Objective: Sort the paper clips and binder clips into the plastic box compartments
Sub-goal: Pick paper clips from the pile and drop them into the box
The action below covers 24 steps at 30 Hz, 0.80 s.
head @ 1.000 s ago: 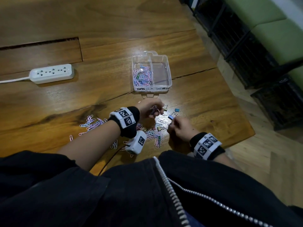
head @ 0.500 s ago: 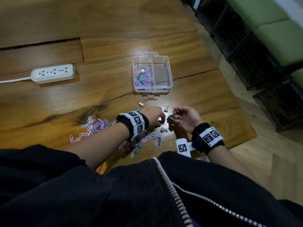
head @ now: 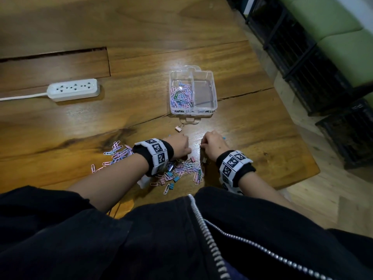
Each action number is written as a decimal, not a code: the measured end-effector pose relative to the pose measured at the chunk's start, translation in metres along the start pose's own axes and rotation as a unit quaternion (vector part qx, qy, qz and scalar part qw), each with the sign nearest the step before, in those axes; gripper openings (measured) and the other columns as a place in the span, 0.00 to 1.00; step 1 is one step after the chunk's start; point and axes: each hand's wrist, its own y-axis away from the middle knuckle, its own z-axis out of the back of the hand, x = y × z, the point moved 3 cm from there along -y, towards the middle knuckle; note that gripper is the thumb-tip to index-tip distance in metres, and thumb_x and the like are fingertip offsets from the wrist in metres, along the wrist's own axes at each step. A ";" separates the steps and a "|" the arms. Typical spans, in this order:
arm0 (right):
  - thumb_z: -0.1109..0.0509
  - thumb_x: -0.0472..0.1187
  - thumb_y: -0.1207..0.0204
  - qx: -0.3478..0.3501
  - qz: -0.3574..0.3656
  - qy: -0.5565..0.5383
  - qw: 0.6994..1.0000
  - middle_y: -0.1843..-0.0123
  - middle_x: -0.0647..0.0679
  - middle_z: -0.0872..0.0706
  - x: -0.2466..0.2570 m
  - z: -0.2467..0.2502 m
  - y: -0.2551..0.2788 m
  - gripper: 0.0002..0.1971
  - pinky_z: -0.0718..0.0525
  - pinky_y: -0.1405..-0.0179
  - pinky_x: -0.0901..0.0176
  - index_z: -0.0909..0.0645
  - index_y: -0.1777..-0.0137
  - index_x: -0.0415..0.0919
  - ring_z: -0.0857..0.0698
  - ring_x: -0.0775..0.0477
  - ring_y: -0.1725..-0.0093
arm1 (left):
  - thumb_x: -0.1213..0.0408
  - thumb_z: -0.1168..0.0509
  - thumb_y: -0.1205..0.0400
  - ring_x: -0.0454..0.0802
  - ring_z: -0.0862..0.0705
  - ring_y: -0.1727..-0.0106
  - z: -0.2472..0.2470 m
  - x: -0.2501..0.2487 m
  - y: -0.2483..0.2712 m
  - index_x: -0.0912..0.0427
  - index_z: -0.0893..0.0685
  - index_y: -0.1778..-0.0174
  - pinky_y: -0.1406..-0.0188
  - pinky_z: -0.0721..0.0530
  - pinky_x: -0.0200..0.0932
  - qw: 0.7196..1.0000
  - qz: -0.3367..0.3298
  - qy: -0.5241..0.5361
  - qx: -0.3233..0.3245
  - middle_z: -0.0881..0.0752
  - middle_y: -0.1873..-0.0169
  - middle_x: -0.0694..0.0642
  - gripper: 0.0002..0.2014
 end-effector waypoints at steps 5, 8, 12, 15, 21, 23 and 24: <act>0.39 0.35 0.22 0.022 -0.007 -0.121 0.992 0.58 0.46 0.22 -0.006 0.005 0.008 0.05 0.32 0.63 0.65 0.24 0.58 0.37 0.25 0.50 0.58 | 0.72 0.49 0.22 0.43 0.33 0.83 0.004 0.012 0.008 0.59 0.28 0.76 0.84 0.36 0.29 0.758 0.071 0.648 0.005 0.28 0.82 0.52 0.16; 0.39 0.32 0.22 0.056 -0.048 -0.372 0.926 0.67 0.50 0.25 -0.017 0.009 0.021 0.11 0.30 0.70 0.68 0.28 0.66 0.42 0.27 0.55 0.69 | 0.75 0.51 0.26 0.40 0.32 0.86 0.006 0.016 0.014 0.58 0.33 0.77 0.88 0.37 0.24 0.623 0.065 0.779 0.023 0.22 0.82 0.50 0.14; 0.47 0.24 0.22 0.119 -0.080 -0.611 0.778 0.67 0.46 0.25 -0.023 0.013 0.043 0.12 0.31 0.83 0.72 0.26 0.57 0.39 0.28 0.57 0.76 | 0.76 0.50 0.24 0.40 0.35 0.88 0.002 0.012 0.014 0.58 0.36 0.73 0.91 0.39 0.25 0.707 0.091 0.699 0.052 0.27 0.85 0.48 0.13; 0.50 0.26 0.22 0.145 -0.109 -0.629 0.756 0.69 0.46 0.27 -0.027 0.011 0.052 0.13 0.32 0.82 0.70 0.24 0.55 0.37 0.31 0.54 0.74 | 0.67 0.37 0.21 0.41 0.28 0.80 0.002 0.003 0.014 0.57 0.28 0.71 0.84 0.28 0.32 0.911 0.068 0.407 0.011 0.25 0.77 0.49 0.13; 0.37 0.43 0.22 0.114 -0.139 -0.445 0.878 0.70 0.49 0.26 -0.033 -0.001 0.056 0.14 0.31 0.72 0.65 0.28 0.70 0.42 0.29 0.54 0.73 | 0.58 0.25 0.30 0.46 0.19 0.59 -0.005 -0.009 0.010 0.51 0.23 0.69 0.62 0.21 0.42 0.992 0.010 0.122 -0.004 0.17 0.65 0.47 0.11; 0.29 0.42 0.28 0.069 -0.118 -0.338 0.931 0.69 0.50 0.23 -0.035 -0.007 0.053 0.13 0.23 0.65 0.58 0.28 0.70 0.44 0.25 0.51 0.69 | 0.57 0.27 0.28 0.47 0.19 0.57 -0.005 -0.011 0.009 0.52 0.21 0.63 0.62 0.23 0.41 0.997 0.012 0.079 -0.017 0.17 0.62 0.48 0.09; 0.26 0.40 0.32 0.051 -0.110 -0.301 0.946 0.69 0.50 0.21 -0.034 -0.009 0.052 0.13 0.19 0.59 0.53 0.28 0.70 0.46 0.22 0.49 0.66 | 0.57 0.29 0.26 0.49 0.18 0.54 -0.004 -0.012 0.009 0.53 0.20 0.58 0.59 0.22 0.42 0.997 0.013 0.064 -0.030 0.16 0.59 0.50 0.07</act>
